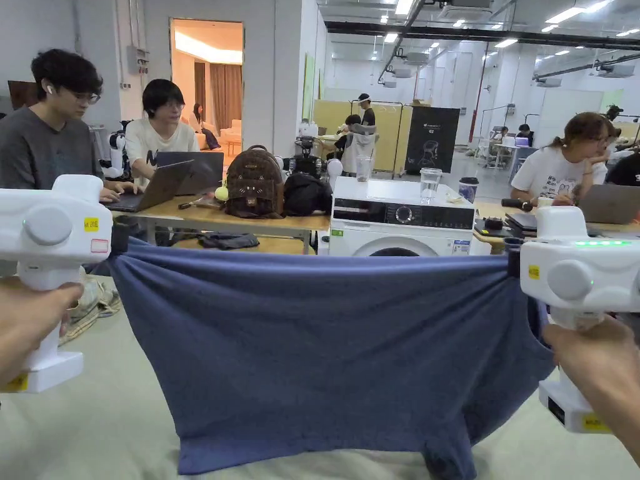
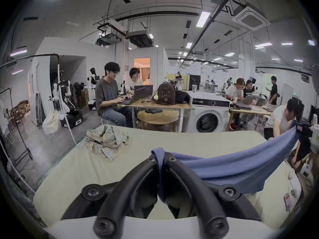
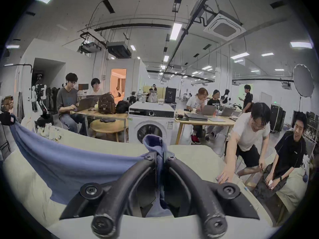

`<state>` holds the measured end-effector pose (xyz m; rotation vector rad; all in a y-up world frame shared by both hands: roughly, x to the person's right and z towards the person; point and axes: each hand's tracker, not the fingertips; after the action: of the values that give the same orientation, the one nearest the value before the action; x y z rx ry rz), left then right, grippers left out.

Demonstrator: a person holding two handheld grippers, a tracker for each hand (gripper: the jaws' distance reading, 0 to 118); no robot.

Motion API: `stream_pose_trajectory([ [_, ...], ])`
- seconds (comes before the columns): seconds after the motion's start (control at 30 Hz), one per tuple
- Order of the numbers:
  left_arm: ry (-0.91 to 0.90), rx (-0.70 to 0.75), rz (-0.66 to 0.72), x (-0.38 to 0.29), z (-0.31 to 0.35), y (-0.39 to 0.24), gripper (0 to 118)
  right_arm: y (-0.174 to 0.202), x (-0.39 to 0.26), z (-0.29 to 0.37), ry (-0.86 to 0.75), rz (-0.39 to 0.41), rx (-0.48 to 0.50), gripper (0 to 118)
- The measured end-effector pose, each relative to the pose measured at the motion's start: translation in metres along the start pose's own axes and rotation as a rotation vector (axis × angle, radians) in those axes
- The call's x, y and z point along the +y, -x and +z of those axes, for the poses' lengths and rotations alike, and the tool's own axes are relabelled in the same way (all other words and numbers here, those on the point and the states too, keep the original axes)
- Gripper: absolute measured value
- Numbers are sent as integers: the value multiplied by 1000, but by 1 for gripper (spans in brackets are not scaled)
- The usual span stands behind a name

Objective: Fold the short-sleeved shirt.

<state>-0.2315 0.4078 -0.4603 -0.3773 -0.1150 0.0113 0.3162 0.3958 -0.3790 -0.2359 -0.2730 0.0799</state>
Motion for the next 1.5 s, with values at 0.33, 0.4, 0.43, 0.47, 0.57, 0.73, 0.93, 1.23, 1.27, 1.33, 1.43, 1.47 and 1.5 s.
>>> stream_pose_trajectory([
  [0.33,82,-71,19,-112,60,9,0,-16,-98,67,87,17,-7,3],
  [0.4,99,-81,28,-133,75,11,0,-18,-115,85,113,24,-2,3],
  [0.43,120,-91,37,-141,79,11,0,-19,-121,92,120,16,-4,3],
  [0.47,129,-96,48,-154,87,13,0,-23,-131,94,137,17,5,3],
  [0.57,173,-104,71,-182,101,14,0,-27,-152,109,188,-3,26,3],
  [0.73,312,-136,58,-224,102,9,0,-18,-194,125,324,16,38,3],
  [0.93,460,-139,62,-271,89,3,0,-6,-249,119,519,54,52,3],
  [1.23,499,-108,71,-296,84,2,5,-7,-277,120,560,6,32,21],
  [1.27,476,-114,79,-292,86,1,20,-7,-269,124,525,-15,36,43],
  [1.33,409,-117,85,-284,92,-7,36,-4,-255,128,465,-30,29,48],
  [1.43,296,-113,53,-271,98,-22,41,7,-234,132,365,-40,28,58],
  [1.47,266,-127,42,-268,98,-27,41,12,-229,132,347,-45,48,58],
  [1.5,250,-123,37,-265,97,-33,41,19,-226,131,341,-46,46,58],
])
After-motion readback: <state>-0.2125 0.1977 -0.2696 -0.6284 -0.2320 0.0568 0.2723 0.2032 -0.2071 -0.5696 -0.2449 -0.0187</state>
